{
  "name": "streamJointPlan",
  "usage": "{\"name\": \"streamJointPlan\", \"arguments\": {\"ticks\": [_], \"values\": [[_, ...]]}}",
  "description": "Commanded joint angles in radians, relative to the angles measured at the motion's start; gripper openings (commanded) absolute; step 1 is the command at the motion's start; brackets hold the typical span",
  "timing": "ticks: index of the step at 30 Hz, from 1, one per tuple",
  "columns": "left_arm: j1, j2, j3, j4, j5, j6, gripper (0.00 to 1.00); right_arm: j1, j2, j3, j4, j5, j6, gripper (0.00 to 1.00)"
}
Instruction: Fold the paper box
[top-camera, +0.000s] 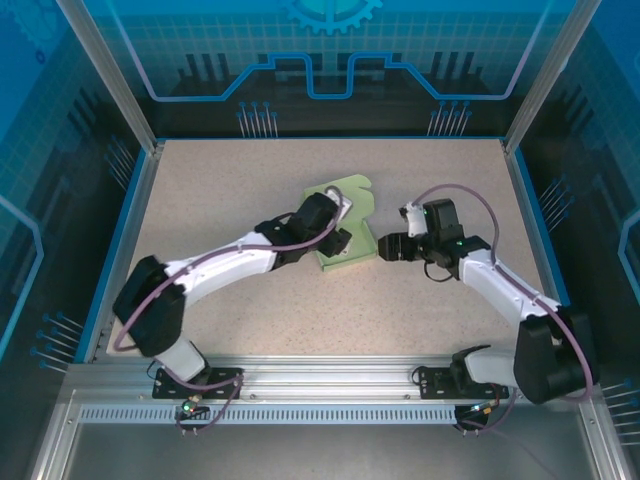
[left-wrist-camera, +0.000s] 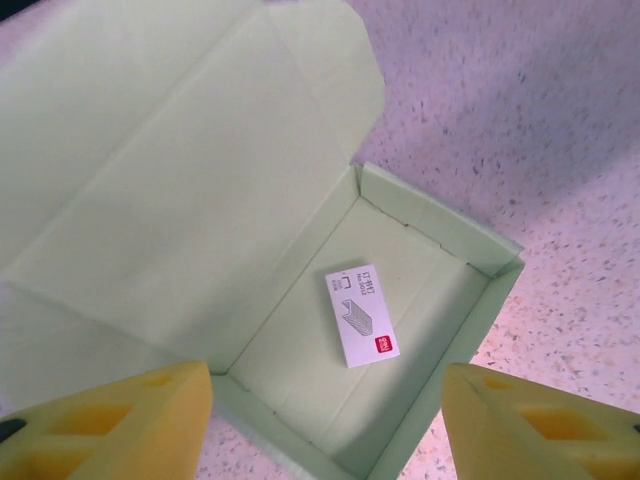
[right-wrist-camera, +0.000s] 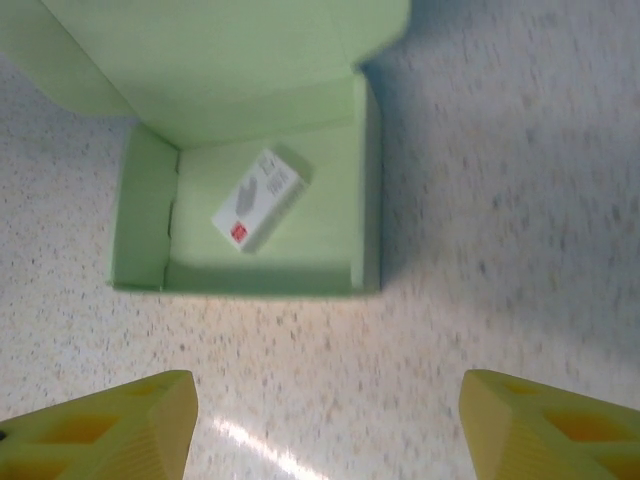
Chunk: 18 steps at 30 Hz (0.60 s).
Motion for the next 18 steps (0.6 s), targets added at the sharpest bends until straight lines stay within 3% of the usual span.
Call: {"name": "streamJointPlan", "arguments": {"ticks": [1, 5, 9, 18], "values": [[0.052, -0.116, -0.095, 0.056, 0.017, -0.075, 0.67, 0.012, 0.066, 0.094, 0.101, 0.038, -0.113, 0.7], [0.183, -0.207, -0.164, 0.038, 0.133, -0.149, 0.74, -0.015, 0.168, 0.209, 0.122, -0.06, -0.261, 0.7], [0.305, -0.203, -0.17, 0.017, 0.268, -0.207, 0.76, -0.067, 0.283, 0.342, 0.07, -0.161, -0.33, 0.7], [0.365, -0.062, -0.094, 0.029, 0.349, -0.203, 0.78, -0.07, 0.525, 0.598, -0.096, -0.228, -0.484, 0.67]]}}
